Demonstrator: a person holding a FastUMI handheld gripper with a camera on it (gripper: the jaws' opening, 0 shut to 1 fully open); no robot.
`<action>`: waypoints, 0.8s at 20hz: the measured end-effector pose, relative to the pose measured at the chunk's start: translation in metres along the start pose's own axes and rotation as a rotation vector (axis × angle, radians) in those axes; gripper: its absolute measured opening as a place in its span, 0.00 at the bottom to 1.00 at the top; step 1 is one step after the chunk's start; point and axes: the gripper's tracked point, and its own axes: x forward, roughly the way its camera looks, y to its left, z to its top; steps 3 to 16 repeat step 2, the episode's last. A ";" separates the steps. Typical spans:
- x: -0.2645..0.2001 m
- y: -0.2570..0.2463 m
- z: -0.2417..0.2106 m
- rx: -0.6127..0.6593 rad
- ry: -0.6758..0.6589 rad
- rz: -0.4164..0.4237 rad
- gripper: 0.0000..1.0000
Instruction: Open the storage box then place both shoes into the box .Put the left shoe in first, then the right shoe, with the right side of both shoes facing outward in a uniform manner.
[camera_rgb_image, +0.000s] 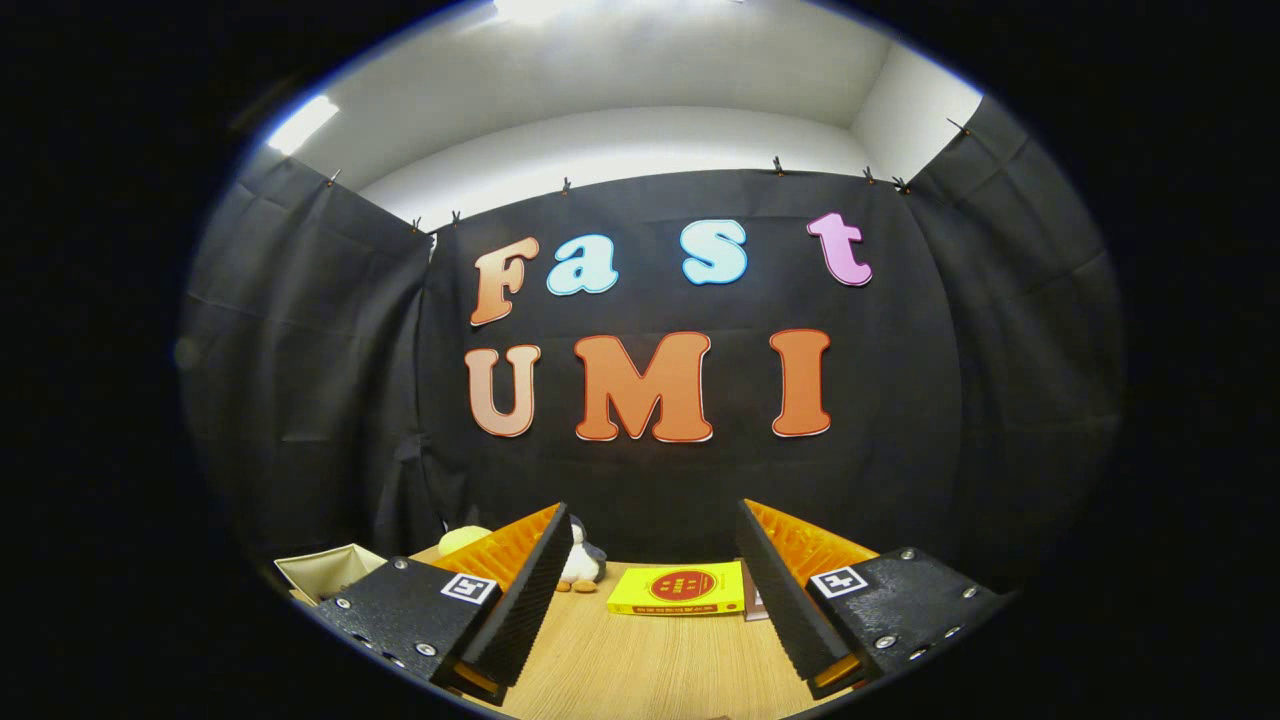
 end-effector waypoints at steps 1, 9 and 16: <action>0.000 0.000 -0.001 0.004 0.001 0.001 0.98; -0.001 -0.001 -0.002 0.007 0.006 0.000 0.98; -0.001 -0.001 -0.002 0.007 0.006 0.000 0.98</action>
